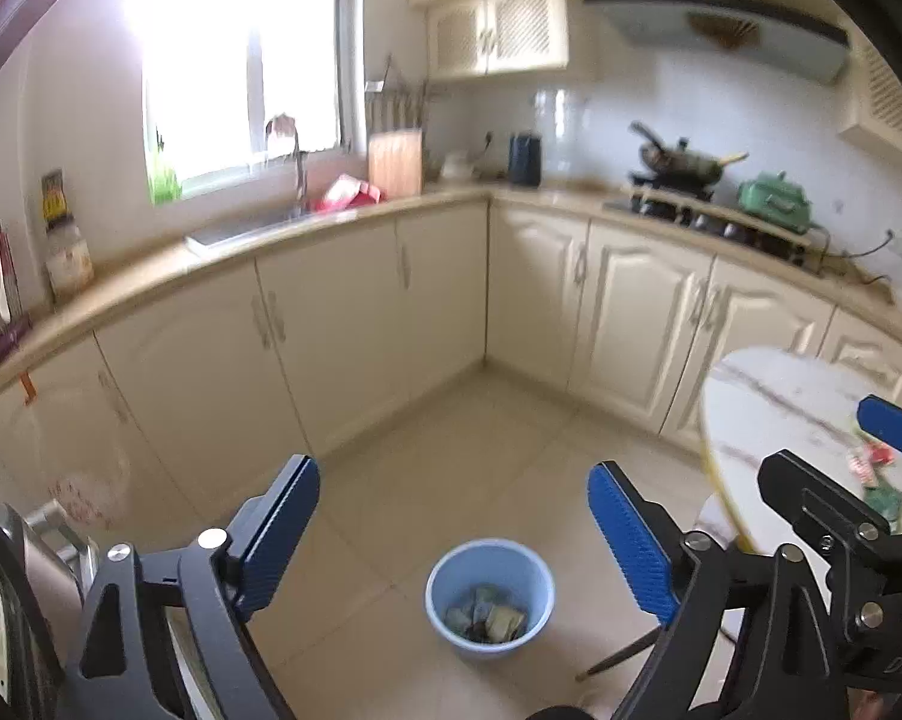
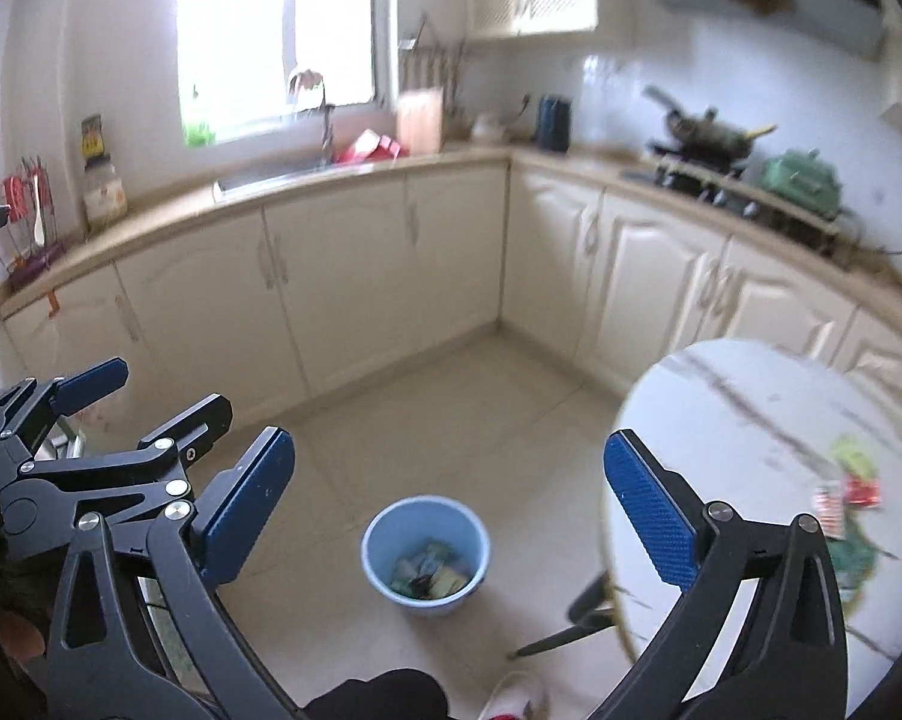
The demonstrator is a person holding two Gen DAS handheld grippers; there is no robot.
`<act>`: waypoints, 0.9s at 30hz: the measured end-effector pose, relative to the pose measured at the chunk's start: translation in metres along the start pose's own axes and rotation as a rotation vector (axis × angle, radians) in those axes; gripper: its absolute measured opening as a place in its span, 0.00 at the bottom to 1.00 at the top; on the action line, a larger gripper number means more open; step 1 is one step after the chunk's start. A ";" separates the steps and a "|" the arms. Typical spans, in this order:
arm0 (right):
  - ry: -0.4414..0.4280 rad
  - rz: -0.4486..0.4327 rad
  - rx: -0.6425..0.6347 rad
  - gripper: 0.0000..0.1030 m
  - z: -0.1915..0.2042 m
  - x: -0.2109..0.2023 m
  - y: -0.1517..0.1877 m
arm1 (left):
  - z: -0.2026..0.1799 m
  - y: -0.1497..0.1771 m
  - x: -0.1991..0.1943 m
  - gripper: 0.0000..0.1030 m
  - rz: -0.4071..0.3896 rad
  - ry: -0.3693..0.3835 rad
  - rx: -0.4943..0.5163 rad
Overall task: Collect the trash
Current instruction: 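Move both open tools back toward the table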
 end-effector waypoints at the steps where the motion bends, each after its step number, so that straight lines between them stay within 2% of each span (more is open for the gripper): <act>1: 0.022 -0.023 0.003 1.00 -0.005 -0.016 -0.003 | -0.009 0.006 -0.018 0.87 -0.035 0.014 0.004; 8: 0.145 -0.165 0.017 1.00 -0.034 -0.107 -0.020 | -0.027 0.046 -0.130 0.95 -0.243 0.068 0.025; 13: 0.213 -0.239 0.026 1.00 -0.049 -0.160 -0.024 | -0.039 0.085 -0.172 0.98 -0.352 0.119 0.010; 17: 0.274 -0.289 0.031 1.00 -0.060 -0.195 -0.020 | -0.035 0.124 -0.190 0.99 -0.405 0.169 0.004; 19: 0.304 -0.304 0.033 1.00 -0.063 -0.209 -0.017 | -0.025 0.138 -0.186 0.99 -0.420 0.180 0.010; 22: 0.330 -0.315 0.037 1.00 -0.066 -0.222 -0.013 | -0.017 0.153 -0.187 0.99 -0.439 0.187 0.023; 27: 0.348 -0.322 0.057 1.00 -0.076 -0.234 -0.005 | -0.024 0.169 -0.182 0.99 -0.433 0.204 0.042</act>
Point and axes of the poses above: each gripper's, at about its wrist camera, not at the fingertips, and x roughly the way its jaws point, z to its left, y to its underside, the point moved 9 cm from there along x, roughly the way its jaws point, and after that the axes turned 12 degrees about -x, right-handed, at the moved point
